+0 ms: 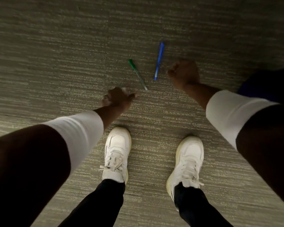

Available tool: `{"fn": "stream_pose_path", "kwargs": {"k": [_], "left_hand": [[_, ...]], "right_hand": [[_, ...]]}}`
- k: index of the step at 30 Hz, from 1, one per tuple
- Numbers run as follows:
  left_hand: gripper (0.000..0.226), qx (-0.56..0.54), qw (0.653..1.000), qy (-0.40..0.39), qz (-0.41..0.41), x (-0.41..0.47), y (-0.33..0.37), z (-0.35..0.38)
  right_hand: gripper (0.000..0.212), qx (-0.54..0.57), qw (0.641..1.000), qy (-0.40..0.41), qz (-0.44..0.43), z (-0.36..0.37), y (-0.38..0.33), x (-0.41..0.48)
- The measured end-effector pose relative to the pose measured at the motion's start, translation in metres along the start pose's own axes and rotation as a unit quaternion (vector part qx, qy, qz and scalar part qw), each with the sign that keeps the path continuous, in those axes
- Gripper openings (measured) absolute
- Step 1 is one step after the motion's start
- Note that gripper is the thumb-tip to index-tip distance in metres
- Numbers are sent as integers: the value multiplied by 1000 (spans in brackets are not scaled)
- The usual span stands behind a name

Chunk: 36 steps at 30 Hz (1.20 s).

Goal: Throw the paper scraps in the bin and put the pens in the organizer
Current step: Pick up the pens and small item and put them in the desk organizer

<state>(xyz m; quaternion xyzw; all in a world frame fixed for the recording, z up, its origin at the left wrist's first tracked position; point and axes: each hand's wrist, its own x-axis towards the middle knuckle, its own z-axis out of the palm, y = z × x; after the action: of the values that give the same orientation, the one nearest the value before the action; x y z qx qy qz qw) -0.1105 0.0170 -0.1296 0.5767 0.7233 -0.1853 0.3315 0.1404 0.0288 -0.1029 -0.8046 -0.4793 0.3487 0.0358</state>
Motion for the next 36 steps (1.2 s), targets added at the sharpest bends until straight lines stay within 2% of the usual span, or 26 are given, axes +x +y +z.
{"fn": "stream_pose_path", "kwargs": {"k": [3,8,11,15,21,27,31,34,36], "left_hand": [[56,-25,1000,-1,-9,18,-2,15],[37,-55,998,32,-8,23,-6,23],[40,-60,997,43,13,14,-11,20],[45,-103,993,40,29,4,-27,15],[30,-176,984,15,10,-12,-51,5],[34,-200,980,-12,-4,-21,-69,-2],[27,-191,981,-12,12,-26,-81,0],[28,-183,983,-9,21,-29,-90,5],[32,-159,987,-12,24,-30,-96,9]], "right_hand": [[45,-30,999,9,13,15,-15,30],[67,-15,999,6,28,31,-28,58],[82,-29,999,4,23,39,-35,59],[77,-61,998,19,-6,54,-41,51],[47,-84,993,19,-86,67,-46,33],[37,-80,993,8,-86,85,-70,22],[41,-79,993,9,-84,97,-79,15],[56,-88,993,12,-77,103,-81,13],[58,-105,991,12,-78,104,-83,13]]}}
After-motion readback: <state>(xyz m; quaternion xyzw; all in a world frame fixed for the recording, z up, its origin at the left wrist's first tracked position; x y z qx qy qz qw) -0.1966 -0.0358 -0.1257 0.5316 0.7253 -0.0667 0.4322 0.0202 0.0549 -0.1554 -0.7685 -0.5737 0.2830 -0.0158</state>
